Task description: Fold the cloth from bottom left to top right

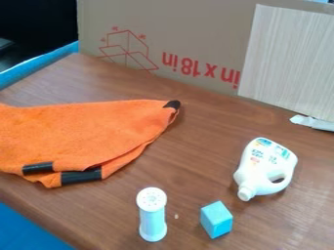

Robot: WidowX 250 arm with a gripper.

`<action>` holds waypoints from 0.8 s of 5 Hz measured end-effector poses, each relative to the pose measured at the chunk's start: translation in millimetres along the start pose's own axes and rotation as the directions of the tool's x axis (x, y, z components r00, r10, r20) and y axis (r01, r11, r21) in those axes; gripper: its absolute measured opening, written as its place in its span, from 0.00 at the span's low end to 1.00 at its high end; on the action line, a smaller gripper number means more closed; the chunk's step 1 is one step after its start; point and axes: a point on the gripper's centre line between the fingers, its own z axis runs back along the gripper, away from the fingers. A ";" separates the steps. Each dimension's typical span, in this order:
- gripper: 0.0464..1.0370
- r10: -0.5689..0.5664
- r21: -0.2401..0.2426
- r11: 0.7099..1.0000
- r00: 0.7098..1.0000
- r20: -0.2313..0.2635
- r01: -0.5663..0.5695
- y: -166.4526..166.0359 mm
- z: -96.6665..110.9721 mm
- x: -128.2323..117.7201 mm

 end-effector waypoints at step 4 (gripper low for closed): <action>0.96 0.049 -0.047 0.998 0.999 0.016 -0.048 10.1 -54.7 -8.2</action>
